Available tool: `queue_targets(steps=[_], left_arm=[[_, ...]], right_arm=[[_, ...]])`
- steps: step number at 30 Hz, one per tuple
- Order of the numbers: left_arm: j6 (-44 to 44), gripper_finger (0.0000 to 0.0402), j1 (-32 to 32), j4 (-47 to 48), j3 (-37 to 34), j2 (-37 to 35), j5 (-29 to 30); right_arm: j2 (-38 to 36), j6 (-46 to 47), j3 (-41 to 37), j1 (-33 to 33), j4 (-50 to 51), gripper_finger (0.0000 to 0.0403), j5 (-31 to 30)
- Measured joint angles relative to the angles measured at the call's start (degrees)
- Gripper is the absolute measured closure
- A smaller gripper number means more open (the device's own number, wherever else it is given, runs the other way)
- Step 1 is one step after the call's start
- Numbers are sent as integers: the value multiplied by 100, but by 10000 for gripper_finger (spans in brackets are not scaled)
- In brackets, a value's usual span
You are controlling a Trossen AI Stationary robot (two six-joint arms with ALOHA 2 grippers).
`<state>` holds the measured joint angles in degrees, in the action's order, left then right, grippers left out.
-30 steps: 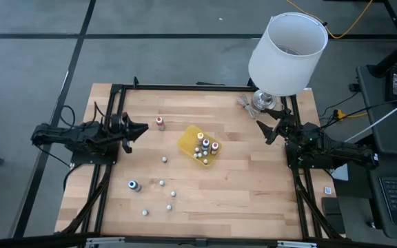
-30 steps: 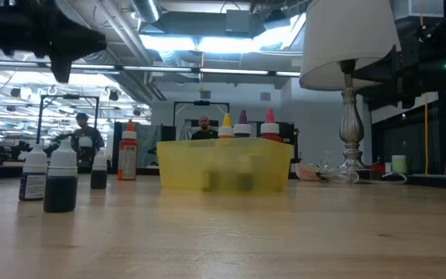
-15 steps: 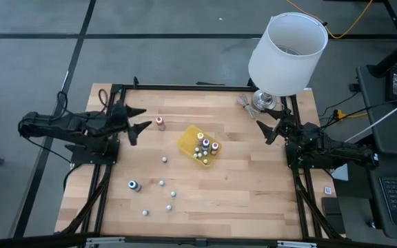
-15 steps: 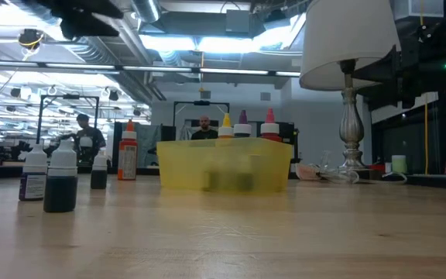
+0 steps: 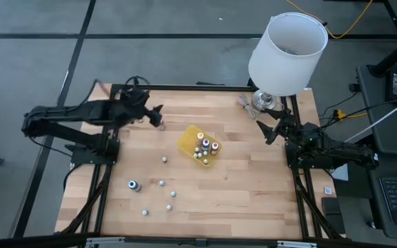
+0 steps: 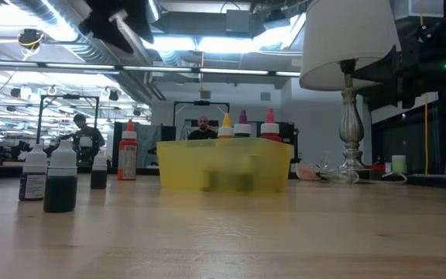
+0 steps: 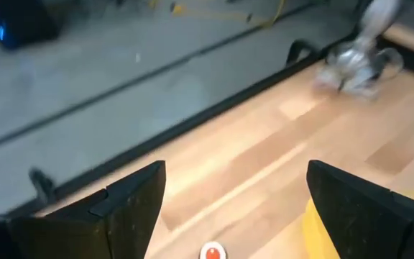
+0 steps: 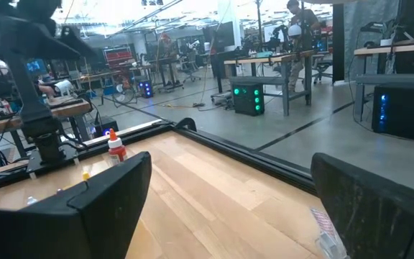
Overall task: Pick & Place food coloring
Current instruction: Put the large orange food coloring bottle into the yellow bin
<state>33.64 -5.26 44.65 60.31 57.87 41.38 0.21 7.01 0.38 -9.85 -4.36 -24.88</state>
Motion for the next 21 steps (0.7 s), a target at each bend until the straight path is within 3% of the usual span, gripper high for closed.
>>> queue_targets(steps=[11,21], left_arm=[[630,73,-1178,1308,863,1567,-1592],[619,73,-1634,1868,991,2620,-2351]], right_arm=[[0,0,0,0,-1,22,0],[0,0,0,0,0,22,0]])
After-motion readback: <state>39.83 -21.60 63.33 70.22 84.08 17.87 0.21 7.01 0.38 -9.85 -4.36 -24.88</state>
